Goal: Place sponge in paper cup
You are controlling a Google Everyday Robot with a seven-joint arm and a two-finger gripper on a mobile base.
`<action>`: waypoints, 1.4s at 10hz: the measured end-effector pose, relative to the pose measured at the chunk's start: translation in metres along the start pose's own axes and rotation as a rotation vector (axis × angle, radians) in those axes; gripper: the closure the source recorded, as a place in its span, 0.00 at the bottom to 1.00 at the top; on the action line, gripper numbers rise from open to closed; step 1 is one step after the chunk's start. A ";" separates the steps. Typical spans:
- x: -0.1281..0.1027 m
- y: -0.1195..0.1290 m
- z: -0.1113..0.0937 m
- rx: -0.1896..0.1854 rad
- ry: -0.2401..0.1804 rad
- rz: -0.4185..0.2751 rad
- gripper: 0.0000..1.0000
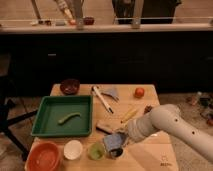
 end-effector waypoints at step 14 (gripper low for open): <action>-0.100 -0.053 0.078 -0.274 -0.066 -0.296 1.00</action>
